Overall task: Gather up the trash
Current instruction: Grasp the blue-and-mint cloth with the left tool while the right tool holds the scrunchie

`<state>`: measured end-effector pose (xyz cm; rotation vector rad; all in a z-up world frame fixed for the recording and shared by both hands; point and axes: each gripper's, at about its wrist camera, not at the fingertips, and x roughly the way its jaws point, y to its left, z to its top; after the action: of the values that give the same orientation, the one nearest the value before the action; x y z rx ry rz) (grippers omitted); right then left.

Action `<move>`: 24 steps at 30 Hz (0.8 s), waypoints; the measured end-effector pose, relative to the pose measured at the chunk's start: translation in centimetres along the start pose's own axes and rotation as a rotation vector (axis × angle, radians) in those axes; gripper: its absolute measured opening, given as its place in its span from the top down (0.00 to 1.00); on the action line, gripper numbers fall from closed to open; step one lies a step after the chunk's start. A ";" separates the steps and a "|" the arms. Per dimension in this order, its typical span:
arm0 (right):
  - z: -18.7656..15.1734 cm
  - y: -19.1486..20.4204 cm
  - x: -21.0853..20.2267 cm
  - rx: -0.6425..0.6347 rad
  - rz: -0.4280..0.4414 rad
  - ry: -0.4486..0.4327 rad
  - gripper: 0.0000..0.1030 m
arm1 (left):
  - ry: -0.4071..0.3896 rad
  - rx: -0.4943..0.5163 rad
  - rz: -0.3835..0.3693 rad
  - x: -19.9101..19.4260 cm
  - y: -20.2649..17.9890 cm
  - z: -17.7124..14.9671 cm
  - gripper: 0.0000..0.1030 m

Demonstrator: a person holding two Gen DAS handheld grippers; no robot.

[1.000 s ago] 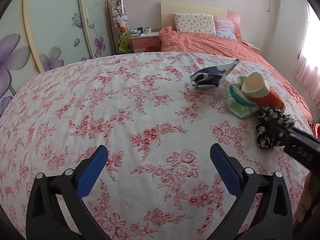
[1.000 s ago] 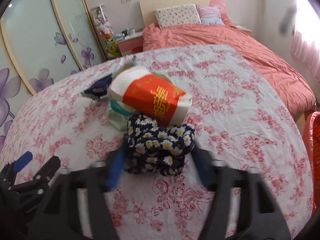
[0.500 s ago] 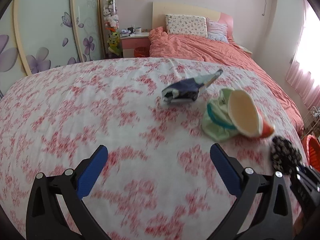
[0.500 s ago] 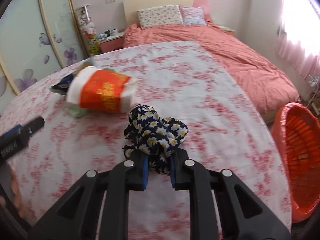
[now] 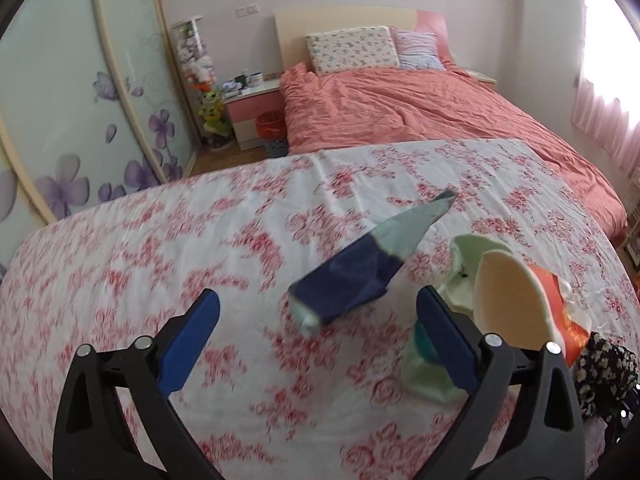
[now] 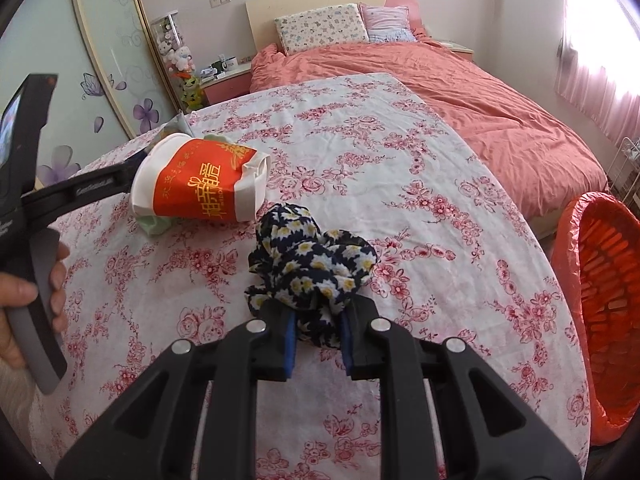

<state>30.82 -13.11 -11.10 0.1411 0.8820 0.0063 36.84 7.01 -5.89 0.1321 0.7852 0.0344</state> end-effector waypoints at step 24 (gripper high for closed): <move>-0.8 -0.1 -0.7 0.002 -0.006 -0.005 0.82 | 0.126 -0.090 -0.069 -3.0 3.6 -5.3 0.52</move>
<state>29.79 -13.15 -11.06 0.1399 0.8772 -0.0006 31.01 10.87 -7.02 0.0169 0.9117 0.0126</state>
